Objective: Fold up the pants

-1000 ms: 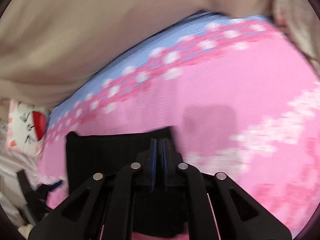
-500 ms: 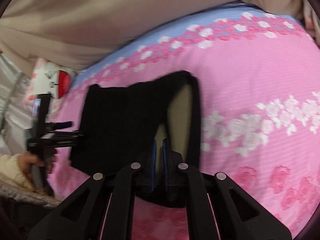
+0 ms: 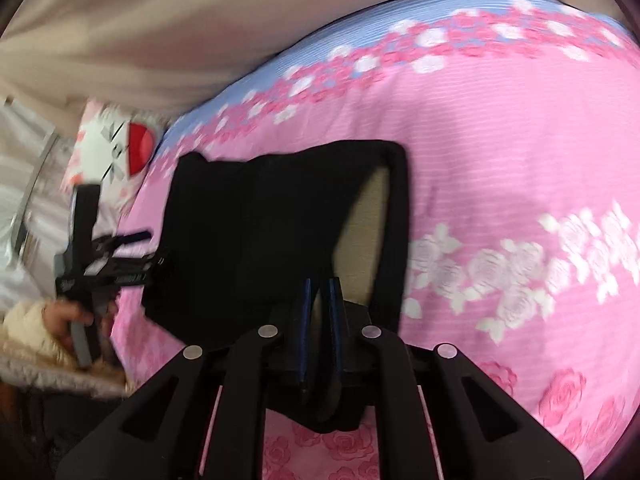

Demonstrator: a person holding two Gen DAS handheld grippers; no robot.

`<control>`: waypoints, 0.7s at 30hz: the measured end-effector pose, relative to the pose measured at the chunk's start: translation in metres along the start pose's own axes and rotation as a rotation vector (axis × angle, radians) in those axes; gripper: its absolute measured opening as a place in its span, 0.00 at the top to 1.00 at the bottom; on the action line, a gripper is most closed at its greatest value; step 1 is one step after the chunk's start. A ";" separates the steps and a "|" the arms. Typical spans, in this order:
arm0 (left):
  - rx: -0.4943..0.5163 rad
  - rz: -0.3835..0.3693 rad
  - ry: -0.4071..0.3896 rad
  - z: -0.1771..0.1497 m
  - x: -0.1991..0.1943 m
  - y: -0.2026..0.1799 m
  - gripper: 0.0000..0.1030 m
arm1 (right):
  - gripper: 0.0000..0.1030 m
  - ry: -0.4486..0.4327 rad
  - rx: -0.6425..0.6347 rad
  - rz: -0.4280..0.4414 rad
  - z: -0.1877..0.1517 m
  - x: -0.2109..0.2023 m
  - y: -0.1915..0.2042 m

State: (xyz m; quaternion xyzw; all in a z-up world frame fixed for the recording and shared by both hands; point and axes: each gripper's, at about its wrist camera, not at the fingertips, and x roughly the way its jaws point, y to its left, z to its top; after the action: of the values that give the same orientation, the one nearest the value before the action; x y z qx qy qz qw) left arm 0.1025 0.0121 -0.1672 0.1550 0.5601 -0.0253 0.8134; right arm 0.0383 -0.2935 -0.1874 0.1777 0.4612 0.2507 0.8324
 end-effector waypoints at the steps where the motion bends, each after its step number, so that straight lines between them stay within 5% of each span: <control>1: 0.002 -0.001 -0.001 0.000 0.000 0.000 0.05 | 0.83 0.018 -0.011 0.007 0.002 0.003 -0.002; 2: 0.003 -0.001 -0.001 0.000 0.000 -0.001 0.05 | 0.75 0.036 -0.017 0.006 0.003 0.005 -0.005; 11: -0.007 -0.014 0.001 0.000 0.000 0.001 0.05 | 0.75 0.093 -0.108 0.105 -0.003 0.000 -0.014; 18: 0.002 -0.003 0.004 -0.001 0.001 0.000 0.05 | 0.76 0.116 -0.396 0.076 -0.015 0.005 0.006; 21: -0.001 -0.001 0.004 -0.001 0.002 -0.001 0.05 | 0.76 0.122 -0.288 0.123 0.000 0.011 -0.004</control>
State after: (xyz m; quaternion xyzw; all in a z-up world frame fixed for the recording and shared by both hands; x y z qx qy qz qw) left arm 0.1019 0.0121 -0.1692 0.1545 0.5617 -0.0251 0.8124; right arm 0.0442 -0.2903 -0.1975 0.0691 0.4584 0.3748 0.8029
